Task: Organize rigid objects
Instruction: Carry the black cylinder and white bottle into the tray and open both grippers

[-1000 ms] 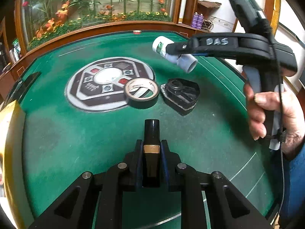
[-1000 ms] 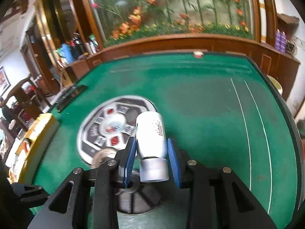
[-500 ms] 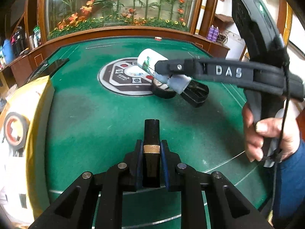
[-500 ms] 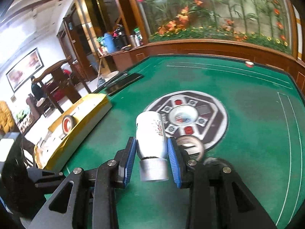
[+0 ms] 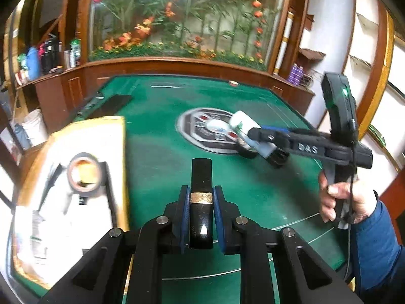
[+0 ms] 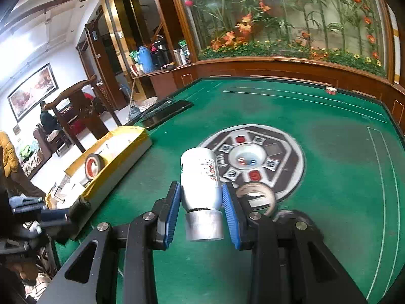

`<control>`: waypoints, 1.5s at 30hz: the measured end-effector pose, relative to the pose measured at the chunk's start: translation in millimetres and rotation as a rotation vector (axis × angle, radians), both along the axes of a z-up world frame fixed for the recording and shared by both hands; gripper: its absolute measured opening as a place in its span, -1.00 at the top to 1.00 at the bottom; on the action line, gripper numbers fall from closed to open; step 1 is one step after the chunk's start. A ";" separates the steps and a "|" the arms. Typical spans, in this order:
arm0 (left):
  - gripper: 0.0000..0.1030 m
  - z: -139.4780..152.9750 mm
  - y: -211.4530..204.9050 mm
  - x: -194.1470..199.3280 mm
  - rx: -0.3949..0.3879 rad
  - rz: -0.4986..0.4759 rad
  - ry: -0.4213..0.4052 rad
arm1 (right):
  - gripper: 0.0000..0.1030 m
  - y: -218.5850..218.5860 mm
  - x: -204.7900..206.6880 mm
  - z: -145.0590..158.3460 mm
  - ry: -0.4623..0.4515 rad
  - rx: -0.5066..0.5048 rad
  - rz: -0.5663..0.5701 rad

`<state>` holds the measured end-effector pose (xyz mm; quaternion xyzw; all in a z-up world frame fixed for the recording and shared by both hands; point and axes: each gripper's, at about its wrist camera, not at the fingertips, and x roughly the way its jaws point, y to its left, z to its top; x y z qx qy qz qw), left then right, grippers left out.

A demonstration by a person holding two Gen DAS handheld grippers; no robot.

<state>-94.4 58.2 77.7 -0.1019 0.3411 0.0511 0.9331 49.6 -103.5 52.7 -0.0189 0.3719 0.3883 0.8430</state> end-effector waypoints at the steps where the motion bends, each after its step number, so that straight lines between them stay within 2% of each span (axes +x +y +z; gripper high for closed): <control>1: 0.66 1.7 5.9 -2.9 -0.007 0.010 -0.004 | 0.36 3.3 -2.3 0.5 0.002 0.001 0.003; 7: 0.66 7.0 51.9 -27.6 -0.026 0.095 -0.034 | 0.36 32.0 -30.8 6.0 0.068 0.072 0.065; 12: 0.66 8.5 88.0 -40.3 -0.036 0.171 -0.050 | 0.36 75.2 -61.9 16.0 0.111 0.137 0.152; 17: 0.65 2.5 124.0 -41.1 -0.044 0.221 -0.031 | 0.35 121.9 -83.9 22.1 0.125 0.139 0.215; 25: 0.65 -29.1 172.8 -20.9 -0.074 0.270 0.038 | 0.35 188.4 -95.1 0.9 0.166 0.037 0.234; 27: 0.65 -38.4 182.0 -15.7 -0.083 0.295 0.063 | 0.35 202.0 -98.4 -4.4 0.152 -0.001 0.218; 29: 0.65 -44.1 186.3 -12.3 -0.097 0.275 0.071 | 0.36 211.4 -102.4 -9.1 0.143 -0.020 0.212; 32: 0.65 -52.0 191.9 -8.9 -0.112 0.287 0.097 | 0.35 221.2 -104.7 -14.0 0.132 -0.056 0.190; 38: 0.65 -55.2 201.2 -5.4 -0.160 0.282 0.096 | 0.35 230.2 -109.2 -13.3 0.091 -0.079 0.141; 43: 0.65 -59.2 214.0 -1.1 -0.172 0.294 0.127 | 0.35 237.4 -93.6 -13.6 0.126 -0.071 0.170; 45: 0.65 -61.2 221.1 2.2 -0.209 0.300 0.138 | 0.35 241.7 -84.6 -14.3 0.146 -0.073 0.201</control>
